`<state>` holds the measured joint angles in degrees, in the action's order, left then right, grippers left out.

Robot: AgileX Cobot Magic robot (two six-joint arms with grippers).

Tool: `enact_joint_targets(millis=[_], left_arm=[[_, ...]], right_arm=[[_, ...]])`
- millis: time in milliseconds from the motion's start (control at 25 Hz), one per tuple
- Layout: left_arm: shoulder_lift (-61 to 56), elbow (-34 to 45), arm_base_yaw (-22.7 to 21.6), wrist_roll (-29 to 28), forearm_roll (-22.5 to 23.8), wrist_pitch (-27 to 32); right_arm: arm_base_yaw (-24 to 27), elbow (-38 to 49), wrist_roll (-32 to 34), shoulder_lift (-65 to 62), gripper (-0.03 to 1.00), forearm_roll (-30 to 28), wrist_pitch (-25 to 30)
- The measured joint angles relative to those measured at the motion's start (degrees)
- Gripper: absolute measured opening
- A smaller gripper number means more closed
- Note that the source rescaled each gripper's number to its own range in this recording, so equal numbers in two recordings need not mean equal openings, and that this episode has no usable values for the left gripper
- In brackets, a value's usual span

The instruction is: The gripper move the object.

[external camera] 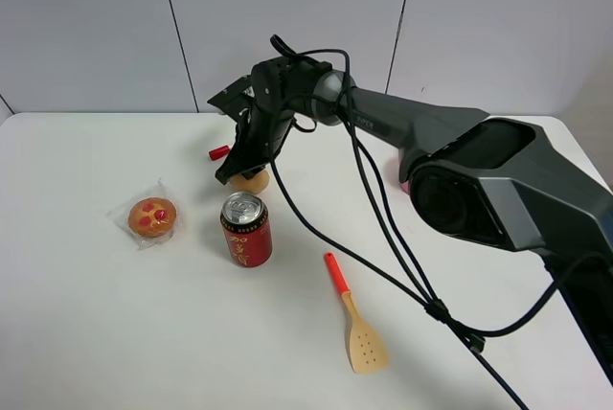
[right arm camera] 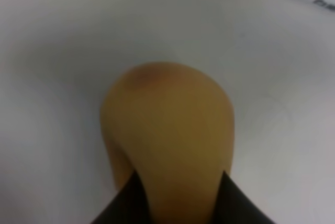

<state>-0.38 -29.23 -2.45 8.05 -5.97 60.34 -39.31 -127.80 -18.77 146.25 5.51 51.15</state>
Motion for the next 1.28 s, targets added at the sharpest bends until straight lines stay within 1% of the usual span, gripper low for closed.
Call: enact_joint_targets(millis=[80, 120, 160, 200, 280, 360, 400, 480, 600, 760, 920, 1120, 1200, 1280], left_arm=[[0.0, 0.0, 0.0, 0.0, 0.0, 0.0], [0.0, 0.0, 0.0, 0.0, 0.0, 0.0], [0.0, 0.0, 0.0, 0.0, 0.0, 0.0], [0.0, 0.0, 0.0, 0.0, 0.0, 0.0], [0.0, 0.0, 0.0, 0.0, 0.0, 0.0], [0.0, 0.0, 0.0, 0.0, 0.0, 0.0], [0.0, 0.0, 0.0, 0.0, 0.0, 0.0], [0.0, 0.0, 0.0, 0.0, 0.0, 0.0], [0.0, 0.0, 0.0, 0.0, 0.0, 0.0], [0.0, 0.0, 0.0, 0.0, 0.0, 0.0], [0.0, 0.0, 0.0, 0.0, 0.0, 0.0], [0.0, 0.0, 0.0, 0.0, 0.0, 0.0], [0.0, 0.0, 0.0, 0.0, 0.0, 0.0], [0.0, 0.0, 0.0, 0.0, 0.0, 0.0]], right_arm=[[0.2, 0.0, 0.1, 0.0, 0.00, 0.0, -0.1], [0.2, 0.0, 0.1, 0.0, 0.03, 0.0, -0.1], [0.2, 0.0, 0.1, 0.0, 0.09, 0.0, 0.2], [0.2, 0.0, 0.2, 0.0, 0.19, 0.0, 0.4], [0.2, 0.0, 0.2, 0.0, 0.46, 0.0, 1.0], [0.2, 0.0, 0.2, 0.0, 0.77, -0.1, 1.0], [0.2, -0.1, 0.2, 0.0, 0.87, -0.1, 1.2], [0.2, -0.2, 0.4, 0.0, 0.95, -0.1, 1.2], [0.2, -0.2, 0.4, 0.0, 0.99, -0.1, 1.2], [0.2, -0.2, 0.4, -1.0, 1.00, 0.0, 2.1], [0.3, -0.2, 0.5, -6.2, 1.00, -0.1, 6.5], [0.4, -0.4, 3.0, -14.7, 1.00, 0.0, 15.9], [0.4, -0.4, 4.1, -17.7, 1.00, 0.1, 17.8], [0.4, -0.4, 6.0, -20.3, 1.00, 0.0, 18.0]])
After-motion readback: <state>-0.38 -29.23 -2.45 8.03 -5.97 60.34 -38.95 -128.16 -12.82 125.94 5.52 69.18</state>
